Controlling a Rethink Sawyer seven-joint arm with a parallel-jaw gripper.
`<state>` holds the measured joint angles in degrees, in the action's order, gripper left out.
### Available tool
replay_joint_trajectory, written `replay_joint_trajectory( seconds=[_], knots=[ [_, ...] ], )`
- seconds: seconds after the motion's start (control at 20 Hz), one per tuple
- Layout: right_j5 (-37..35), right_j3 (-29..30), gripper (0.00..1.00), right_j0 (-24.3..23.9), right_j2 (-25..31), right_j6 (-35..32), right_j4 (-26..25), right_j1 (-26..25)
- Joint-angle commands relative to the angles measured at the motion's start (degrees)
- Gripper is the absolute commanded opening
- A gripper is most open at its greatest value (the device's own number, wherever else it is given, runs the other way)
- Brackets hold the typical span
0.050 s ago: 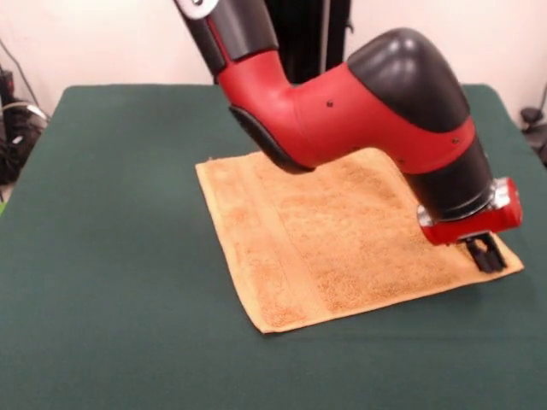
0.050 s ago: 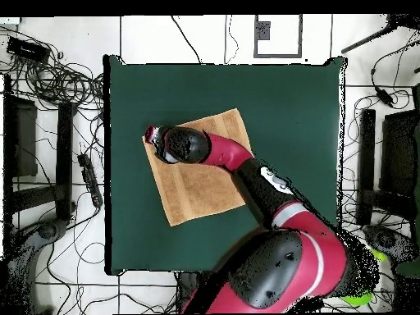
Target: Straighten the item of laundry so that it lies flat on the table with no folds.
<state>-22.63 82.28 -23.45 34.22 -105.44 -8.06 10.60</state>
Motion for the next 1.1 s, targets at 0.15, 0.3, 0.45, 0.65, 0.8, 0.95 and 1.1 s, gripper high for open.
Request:
replay_joint_trajectory(
  seconds=[0.15,0.3,0.45,0.65,0.8,0.95,1.1],
  knots=[
    [-6.39,-6.76,0.00,9.80,-21.71,-15.30,0.44,2.99],
    [-10.80,-7.92,0.00,12.95,-25.78,-15.63,0.47,5.62],
    [-14.14,-6.76,0.00,13.76,-26.90,-14.69,1.39,9.04],
    [-16.65,-4.94,0.00,12.92,-26.22,-11.69,2.31,12.49],
    [-16.67,-2.98,0.00,12.32,-25.88,-10.82,2.59,14.64],
    [-16.06,-0.71,0.00,11.12,-24.52,-10.79,3.99,15.93],
    [-15.39,3.91,0.00,8.90,-21.10,-12.35,8.30,17.68]
  ],
)
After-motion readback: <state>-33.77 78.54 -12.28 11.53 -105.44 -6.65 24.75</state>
